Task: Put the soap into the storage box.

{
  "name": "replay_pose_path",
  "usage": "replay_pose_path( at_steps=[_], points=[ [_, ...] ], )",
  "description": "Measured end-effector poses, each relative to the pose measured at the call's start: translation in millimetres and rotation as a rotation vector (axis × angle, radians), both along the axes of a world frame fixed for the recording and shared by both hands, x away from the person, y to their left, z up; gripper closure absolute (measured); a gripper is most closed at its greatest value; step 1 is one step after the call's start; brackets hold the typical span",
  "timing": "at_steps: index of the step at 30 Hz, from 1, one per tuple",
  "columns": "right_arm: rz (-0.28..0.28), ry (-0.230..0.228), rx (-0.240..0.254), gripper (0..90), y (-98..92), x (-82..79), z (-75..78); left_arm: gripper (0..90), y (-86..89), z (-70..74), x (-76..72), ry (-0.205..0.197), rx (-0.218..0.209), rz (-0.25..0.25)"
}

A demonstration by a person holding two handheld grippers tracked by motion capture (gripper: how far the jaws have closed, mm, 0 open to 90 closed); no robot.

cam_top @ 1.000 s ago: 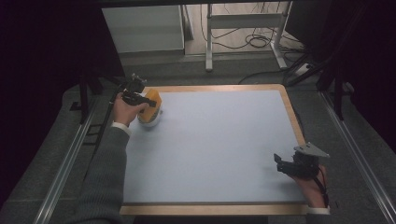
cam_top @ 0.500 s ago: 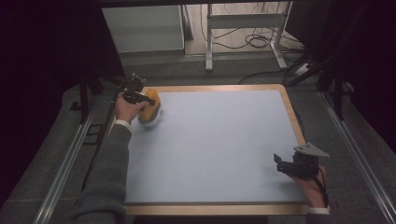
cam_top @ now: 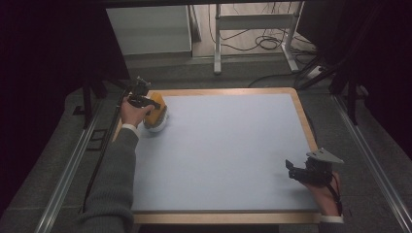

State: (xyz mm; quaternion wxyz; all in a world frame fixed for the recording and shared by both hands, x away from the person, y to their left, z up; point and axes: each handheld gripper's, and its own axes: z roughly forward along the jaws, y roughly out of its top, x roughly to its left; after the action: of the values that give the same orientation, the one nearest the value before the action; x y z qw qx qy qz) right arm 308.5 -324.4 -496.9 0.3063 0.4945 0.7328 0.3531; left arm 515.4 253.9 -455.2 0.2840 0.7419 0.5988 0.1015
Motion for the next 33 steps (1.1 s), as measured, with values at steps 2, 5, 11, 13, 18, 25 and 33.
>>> replay_pose_path(
  at_steps=[2, 5, 11, 13, 18, 25, 33],
  points=[
    [-0.004, 0.004, 0.000, 9.3, 0.0, 0.1, -0.4, 61.0, 1.0, -3.2, 0.0, 0.000, -0.010, 0.004],
    [-0.002, 0.006, -0.003, 9.3, 0.2, 0.2, -0.8, 61.0, 2.5, -9.5, 0.5, 0.012, -0.012, 0.013],
    [-0.005, 0.006, -0.003, 9.3, -0.1, 0.2, -0.8, 60.9, 6.5, -17.6, 0.8, 0.016, -0.033, 0.029],
    [-0.004, 0.006, -0.005, 9.3, 0.0, 0.3, -1.1, 57.9, 8.1, -14.6, -0.2, -0.005, -0.057, 0.037],
    [0.003, 0.007, -0.008, 9.3, 1.3, 0.6, -1.9, 35.6, 13.0, 2.3, -5.2, -0.035, -0.028, 0.069],
    [0.001, 0.005, -0.011, 9.3, 0.7, -0.1, -1.1, 21.5, 15.8, 21.4, -24.4, -0.077, 0.028, 0.056],
    [-0.001, 0.008, -0.014, 9.3, 0.7, 0.5, -2.4, 19.6, 8.0, 31.7, -58.7, -0.133, 0.003, -0.088]
  ],
)
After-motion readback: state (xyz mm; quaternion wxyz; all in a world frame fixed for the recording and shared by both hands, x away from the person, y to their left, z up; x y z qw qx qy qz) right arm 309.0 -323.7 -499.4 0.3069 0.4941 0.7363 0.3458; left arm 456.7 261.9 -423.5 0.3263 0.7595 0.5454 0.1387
